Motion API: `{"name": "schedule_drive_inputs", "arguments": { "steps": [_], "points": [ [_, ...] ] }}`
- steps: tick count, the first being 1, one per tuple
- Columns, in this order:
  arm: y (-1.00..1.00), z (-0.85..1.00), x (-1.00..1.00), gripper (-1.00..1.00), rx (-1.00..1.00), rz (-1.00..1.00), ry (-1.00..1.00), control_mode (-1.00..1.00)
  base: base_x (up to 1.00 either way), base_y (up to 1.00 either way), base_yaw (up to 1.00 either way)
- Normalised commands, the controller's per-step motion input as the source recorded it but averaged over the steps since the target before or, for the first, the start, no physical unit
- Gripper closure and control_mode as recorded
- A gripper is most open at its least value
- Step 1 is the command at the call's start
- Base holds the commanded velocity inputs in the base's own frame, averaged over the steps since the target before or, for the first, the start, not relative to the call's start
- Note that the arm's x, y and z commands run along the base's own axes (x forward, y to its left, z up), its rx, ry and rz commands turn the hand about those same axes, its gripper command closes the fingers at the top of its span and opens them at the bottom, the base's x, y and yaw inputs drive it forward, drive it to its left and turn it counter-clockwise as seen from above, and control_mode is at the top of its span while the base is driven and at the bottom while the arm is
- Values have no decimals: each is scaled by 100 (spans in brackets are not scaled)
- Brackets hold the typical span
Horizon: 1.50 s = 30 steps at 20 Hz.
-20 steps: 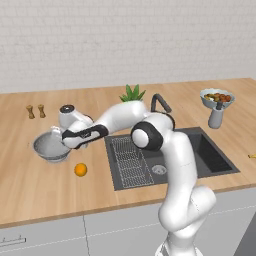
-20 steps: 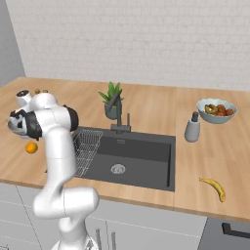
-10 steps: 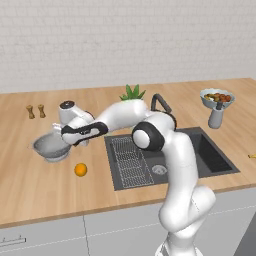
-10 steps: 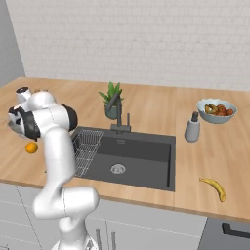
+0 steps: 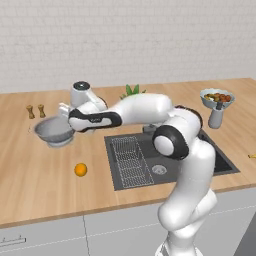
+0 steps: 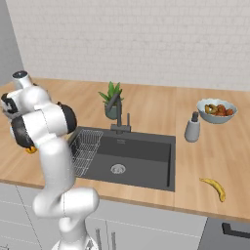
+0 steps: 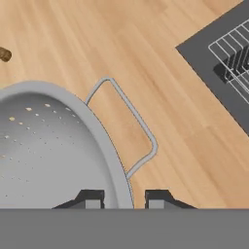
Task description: Put the colander in the sink, put the banana, orange in the colander, and turn on the sink faucet and pour water over the colander.
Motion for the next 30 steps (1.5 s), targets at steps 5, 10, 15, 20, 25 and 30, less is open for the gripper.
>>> {"name": "schedule_drive_inputs", "arguments": {
  "steps": [5, 10, 15, 20, 25, 30],
  "points": [
    [-84, 89, -72, 100, 17, 0, -16, -100, 0, 0, 0],
    [-100, 54, -98, 100, 11, 0, -20, -100, 0, 0, 0],
    [-100, 38, -100, 100, 3, 0, -22, -100, 0, 0, 0],
    [-100, 40, -98, 100, 0, 0, -12, -100, 0, 0, 0],
    [-100, 29, -80, 100, 0, 1, -1, -100, 0, 0, 0],
    [-99, 19, -40, 100, 0, 8, 0, -100, 0, 0, 0]
  ]
}}
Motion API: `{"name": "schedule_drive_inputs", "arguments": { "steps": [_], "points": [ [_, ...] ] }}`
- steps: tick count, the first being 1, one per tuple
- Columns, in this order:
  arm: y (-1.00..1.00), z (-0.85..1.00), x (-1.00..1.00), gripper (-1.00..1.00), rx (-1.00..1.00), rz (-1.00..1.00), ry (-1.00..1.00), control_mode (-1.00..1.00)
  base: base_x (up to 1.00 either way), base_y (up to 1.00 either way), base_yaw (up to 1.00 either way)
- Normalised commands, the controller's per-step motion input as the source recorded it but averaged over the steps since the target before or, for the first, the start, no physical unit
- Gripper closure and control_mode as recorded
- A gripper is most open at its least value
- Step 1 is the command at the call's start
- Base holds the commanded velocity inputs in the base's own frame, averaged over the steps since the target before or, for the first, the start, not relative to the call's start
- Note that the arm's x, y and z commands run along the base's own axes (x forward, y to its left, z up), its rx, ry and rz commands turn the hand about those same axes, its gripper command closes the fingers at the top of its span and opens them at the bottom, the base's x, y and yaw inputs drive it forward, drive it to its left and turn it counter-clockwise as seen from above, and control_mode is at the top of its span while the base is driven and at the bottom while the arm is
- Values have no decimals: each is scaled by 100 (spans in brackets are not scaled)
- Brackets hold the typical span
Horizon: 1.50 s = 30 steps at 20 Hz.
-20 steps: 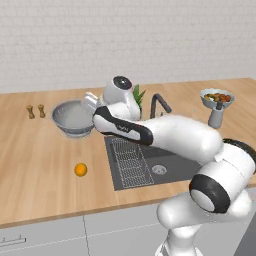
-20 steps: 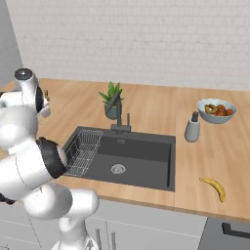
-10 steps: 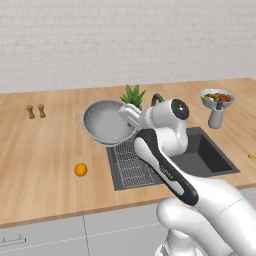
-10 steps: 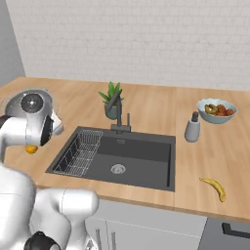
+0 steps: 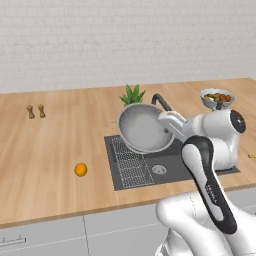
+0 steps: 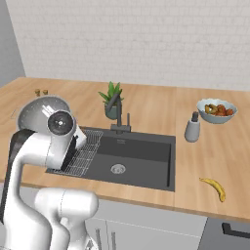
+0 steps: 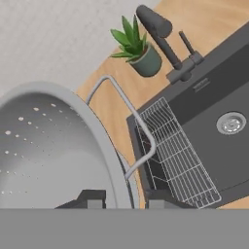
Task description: Put the colander in the sink, put the banana, orange in the colander, and turn on the sink faucet and pour water over the colander.
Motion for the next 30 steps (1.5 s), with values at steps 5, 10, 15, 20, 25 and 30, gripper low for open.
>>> {"name": "schedule_drive_inputs", "arguments": {
  "steps": [5, 10, 15, 20, 25, 30],
  "points": [
    [-99, 3, -19, 100, 0, 5, 0, -100, 0, 0, 0],
    [-90, 0, -38, 100, 0, 5, 0, -100, 0, 0, 0],
    [-96, -1, -6, 100, 0, 2, 0, -100, 0, 0, 0],
    [-81, -15, 14, 100, 0, 0, 4, -100, 0, 0, 0],
    [-70, -24, 34, 100, 0, 0, 9, -100, 0, 0, 0],
    [-58, -27, 28, 100, 0, 0, 13, -100, 0, 0, 0]
  ]
}}
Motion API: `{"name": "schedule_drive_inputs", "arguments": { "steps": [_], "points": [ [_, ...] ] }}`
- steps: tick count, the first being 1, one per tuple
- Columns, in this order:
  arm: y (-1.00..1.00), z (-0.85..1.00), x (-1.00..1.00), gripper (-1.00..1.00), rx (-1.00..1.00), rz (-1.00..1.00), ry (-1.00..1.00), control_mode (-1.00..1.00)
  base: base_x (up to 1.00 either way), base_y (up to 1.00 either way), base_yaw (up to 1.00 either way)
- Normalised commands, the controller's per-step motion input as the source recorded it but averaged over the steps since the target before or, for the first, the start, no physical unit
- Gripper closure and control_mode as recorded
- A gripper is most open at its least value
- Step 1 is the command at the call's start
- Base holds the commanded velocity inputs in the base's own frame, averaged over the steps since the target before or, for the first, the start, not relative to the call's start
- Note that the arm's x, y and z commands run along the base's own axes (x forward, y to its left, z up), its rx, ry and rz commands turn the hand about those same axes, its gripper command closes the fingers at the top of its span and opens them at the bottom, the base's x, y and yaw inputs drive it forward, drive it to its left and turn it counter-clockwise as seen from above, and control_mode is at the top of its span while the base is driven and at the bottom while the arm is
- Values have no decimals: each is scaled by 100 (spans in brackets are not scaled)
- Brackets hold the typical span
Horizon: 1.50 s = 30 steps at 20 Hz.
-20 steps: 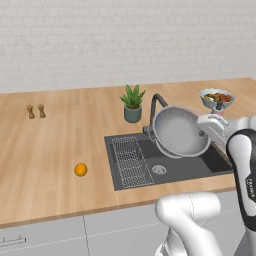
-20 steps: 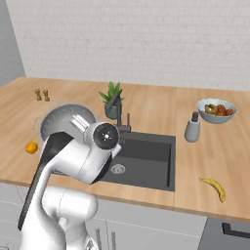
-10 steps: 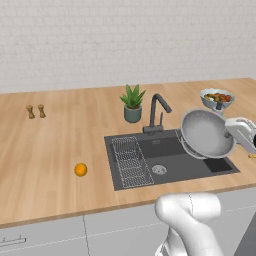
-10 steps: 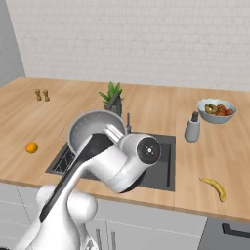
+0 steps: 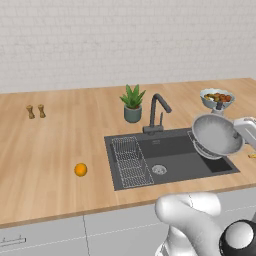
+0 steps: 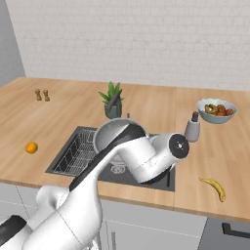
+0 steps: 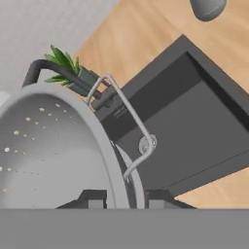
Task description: Put the colander in the sink, put the banana, orange in the colander, and turn on the sink faucet and pour water over the colander.
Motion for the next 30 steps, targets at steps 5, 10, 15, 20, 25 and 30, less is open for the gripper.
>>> {"name": "schedule_drive_inputs", "arguments": {
  "steps": [5, 10, 15, 20, 25, 30],
  "points": [
    [-30, -42, 46, 100, 1, 0, 17, -100, 0, 0, 0],
    [0, -65, 60, 100, 5, 0, 16, -100, 0, 0, 0],
    [0, -64, 47, 100, 13, 0, 17, -100, 0, 0, 0],
    [12, -39, 8, 100, 14, 0, 4, -100, 0, 0, 0],
    [29, -28, 0, 100, 5, 0, 0, -100, 0, 0, 0],
    [33, -28, 0, 100, 0, 0, 0, -100, 0, 0, 0]
  ]
}}
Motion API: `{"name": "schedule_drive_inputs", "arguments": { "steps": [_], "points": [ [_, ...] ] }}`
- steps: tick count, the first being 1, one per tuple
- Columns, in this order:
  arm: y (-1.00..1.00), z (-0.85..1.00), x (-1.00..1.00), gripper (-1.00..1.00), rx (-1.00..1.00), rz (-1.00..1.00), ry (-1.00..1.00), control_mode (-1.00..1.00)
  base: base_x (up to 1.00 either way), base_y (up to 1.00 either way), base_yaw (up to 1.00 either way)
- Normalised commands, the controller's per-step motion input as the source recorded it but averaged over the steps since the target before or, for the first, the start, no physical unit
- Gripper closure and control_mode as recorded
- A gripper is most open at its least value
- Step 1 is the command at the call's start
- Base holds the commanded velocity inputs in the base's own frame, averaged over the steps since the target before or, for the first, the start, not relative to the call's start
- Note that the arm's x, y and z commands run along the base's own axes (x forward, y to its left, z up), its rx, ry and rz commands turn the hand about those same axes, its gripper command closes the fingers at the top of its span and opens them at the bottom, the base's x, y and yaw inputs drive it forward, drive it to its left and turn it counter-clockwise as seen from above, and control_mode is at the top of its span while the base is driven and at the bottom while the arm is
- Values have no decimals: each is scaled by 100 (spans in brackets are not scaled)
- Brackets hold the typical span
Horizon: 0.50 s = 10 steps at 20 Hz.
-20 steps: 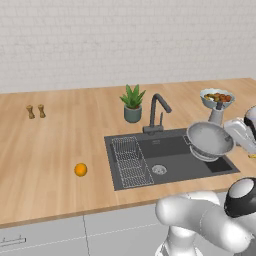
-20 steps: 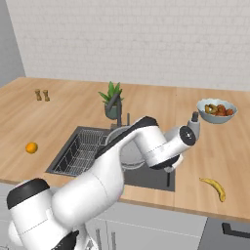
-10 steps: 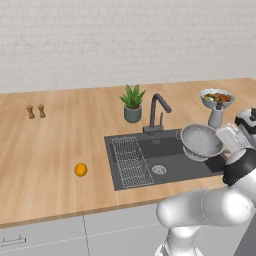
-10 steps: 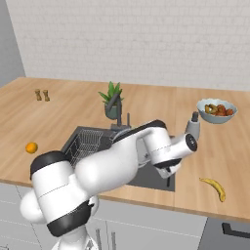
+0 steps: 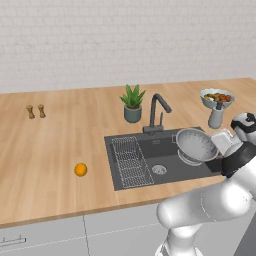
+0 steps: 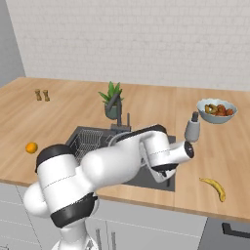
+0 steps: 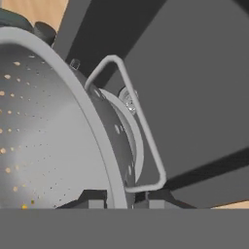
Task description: Put the colander in the sink, put the banana, orange in the colander, and turn on the sink faucet and pour water over the colander.
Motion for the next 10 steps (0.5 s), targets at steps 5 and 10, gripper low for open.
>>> {"name": "schedule_drive_inputs", "arguments": {
  "steps": [5, 10],
  "points": [
    [23, -19, 2, 100, 0, 5, 0, -100, 0, 0, 0],
    [20, -20, 27, 100, 0, 11, 0, -100, 0, 0, 0]
  ]
}}
